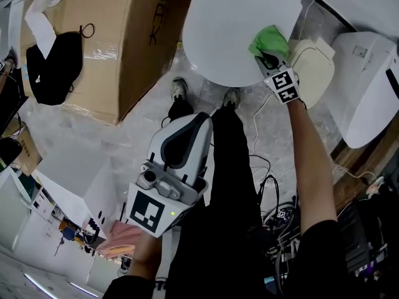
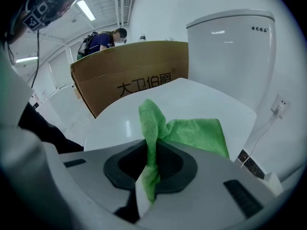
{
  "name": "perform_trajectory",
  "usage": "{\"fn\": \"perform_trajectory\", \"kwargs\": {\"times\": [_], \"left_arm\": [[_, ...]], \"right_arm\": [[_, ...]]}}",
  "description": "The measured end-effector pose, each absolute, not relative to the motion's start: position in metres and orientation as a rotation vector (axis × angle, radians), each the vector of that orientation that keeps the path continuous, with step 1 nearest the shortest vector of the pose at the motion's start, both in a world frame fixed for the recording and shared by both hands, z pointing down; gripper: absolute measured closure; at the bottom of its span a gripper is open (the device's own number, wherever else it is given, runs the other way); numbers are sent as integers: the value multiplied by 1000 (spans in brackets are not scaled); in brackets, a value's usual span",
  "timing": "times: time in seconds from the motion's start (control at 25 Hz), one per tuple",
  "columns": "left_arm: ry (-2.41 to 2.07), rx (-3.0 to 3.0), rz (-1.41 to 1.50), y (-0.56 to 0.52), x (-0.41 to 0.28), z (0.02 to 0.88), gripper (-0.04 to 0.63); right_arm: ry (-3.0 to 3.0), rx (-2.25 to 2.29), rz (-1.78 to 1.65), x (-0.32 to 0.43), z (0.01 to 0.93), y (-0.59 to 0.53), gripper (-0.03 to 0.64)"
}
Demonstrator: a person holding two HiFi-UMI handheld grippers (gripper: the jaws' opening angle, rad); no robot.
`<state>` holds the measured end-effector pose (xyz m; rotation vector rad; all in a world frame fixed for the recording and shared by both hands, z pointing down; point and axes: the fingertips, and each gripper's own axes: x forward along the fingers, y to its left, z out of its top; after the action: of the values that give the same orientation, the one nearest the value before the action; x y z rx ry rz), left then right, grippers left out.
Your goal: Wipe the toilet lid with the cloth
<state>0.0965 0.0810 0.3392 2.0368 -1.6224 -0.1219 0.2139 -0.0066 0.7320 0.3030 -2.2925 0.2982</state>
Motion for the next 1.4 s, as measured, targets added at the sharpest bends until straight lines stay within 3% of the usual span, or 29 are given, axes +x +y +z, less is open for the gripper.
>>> {"fn": "perform_trajectory", "kwargs": {"times": [0.52,0.92,1.16,1.4], "left_arm": [[-1559,2053,-122,117,20,334,597],[-1502,2123,-102,131,-29,318,597],[-1513,2144,-163,129,-45,279,597],[-1464,2273,-231,113,-41,199,597]], "right_arm": [[-2223,495,578,140,736,89,568],[-2179,745,951,68,725,100,566],[-2301,945,1002,73,623,88,566],[-2425,1168,1005,94,456,72,566]]}}
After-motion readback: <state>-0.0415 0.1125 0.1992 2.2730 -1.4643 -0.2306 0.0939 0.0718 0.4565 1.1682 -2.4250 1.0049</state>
